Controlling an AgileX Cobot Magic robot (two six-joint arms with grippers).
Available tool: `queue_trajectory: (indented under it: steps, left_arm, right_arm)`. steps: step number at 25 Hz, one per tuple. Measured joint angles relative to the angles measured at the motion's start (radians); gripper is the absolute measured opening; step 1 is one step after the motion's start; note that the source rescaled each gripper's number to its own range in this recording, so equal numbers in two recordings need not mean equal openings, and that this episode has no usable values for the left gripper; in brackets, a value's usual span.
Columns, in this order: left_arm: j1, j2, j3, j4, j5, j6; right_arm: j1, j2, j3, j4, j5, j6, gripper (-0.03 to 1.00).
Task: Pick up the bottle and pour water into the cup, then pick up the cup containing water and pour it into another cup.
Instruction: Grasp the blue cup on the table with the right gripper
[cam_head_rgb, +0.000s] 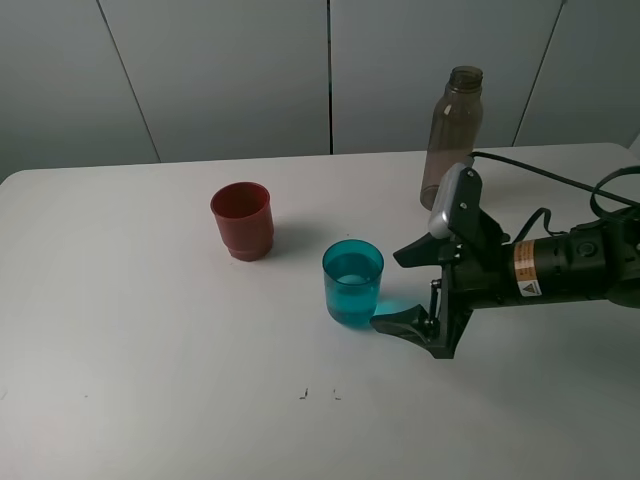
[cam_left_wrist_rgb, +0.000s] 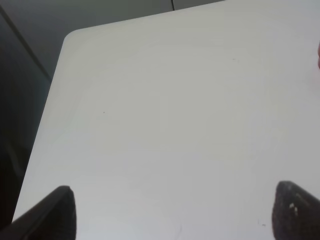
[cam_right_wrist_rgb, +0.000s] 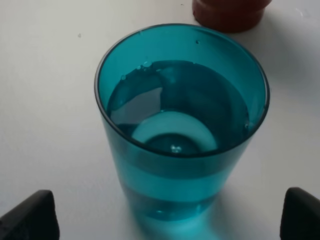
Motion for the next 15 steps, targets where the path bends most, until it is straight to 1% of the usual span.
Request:
queue_trajectory:
  steps: [2,7,12,15]
  left_arm:
    - [0.0,0.0,0.0,0.0,0.0,0.0]
    - [0.0,0.0,0.0,0.0,0.0,0.0]
    - [0.0,0.0,0.0,0.0,0.0,0.0]
    - [0.0,0.0,0.0,0.0,0.0,0.0]
  right_arm:
    - [0.0,0.0,0.0,0.0,0.0,0.004,0.86]
    - [0.0,0.0,0.0,0.0,0.002,0.063,0.86]
    - [0.002,0.0,0.0,-0.012,0.002,0.071,0.86]
    - [0.049,0.0,-0.012,-0.009,0.018,0.073,0.86]
